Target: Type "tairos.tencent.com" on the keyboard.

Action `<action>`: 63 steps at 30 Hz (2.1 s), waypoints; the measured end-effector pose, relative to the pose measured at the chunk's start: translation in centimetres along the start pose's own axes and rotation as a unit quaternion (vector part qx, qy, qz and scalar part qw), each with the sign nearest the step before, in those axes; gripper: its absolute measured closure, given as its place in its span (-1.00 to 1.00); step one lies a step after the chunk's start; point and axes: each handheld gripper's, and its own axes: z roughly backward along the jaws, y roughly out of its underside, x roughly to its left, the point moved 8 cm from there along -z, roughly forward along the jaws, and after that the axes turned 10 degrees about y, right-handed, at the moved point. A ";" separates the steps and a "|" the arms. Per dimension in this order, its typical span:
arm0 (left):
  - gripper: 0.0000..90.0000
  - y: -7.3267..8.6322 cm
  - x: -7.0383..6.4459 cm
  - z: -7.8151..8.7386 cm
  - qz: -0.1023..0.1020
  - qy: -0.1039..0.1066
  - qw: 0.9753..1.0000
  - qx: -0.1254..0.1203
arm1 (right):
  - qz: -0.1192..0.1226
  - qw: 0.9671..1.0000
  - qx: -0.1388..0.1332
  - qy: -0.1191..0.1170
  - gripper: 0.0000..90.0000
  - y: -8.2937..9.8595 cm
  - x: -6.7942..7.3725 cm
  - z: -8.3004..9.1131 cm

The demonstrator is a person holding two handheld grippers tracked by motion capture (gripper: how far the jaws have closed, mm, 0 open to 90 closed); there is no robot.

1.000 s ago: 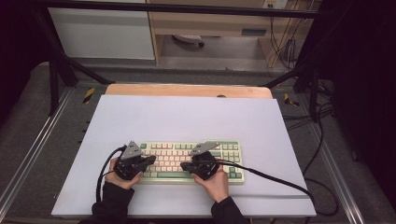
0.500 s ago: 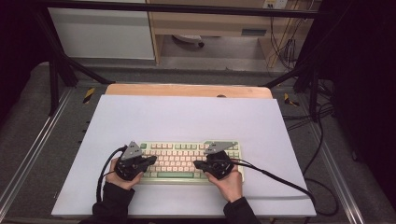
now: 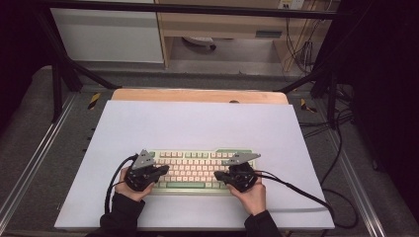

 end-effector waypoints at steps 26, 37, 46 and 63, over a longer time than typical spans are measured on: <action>1.00 -2.0 -0.8 -3.4 -0.007 -0.005 1.000 0.018 | 0.001 1.000 0.001 0.001 1.00 0.4 -0.2 0.3; 1.00 -1.7 -0.4 -4.7 -0.004 -0.009 1.000 0.027 | 0.000 1.000 -0.002 0.001 1.00 0.3 -0.3 0.4; 1.00 -1.5 -0.3 -5.0 -0.004 -0.009 1.000 0.026 | -0.002 1.000 -0.003 0.001 1.00 0.3 -0.3 0.4; 1.00 -1.4 -0.5 -4.3 -0.006 -0.004 1.000 0.022 | -0.008 1.000 -0.006 0.003 1.00 0.4 -0.6 0.8</action>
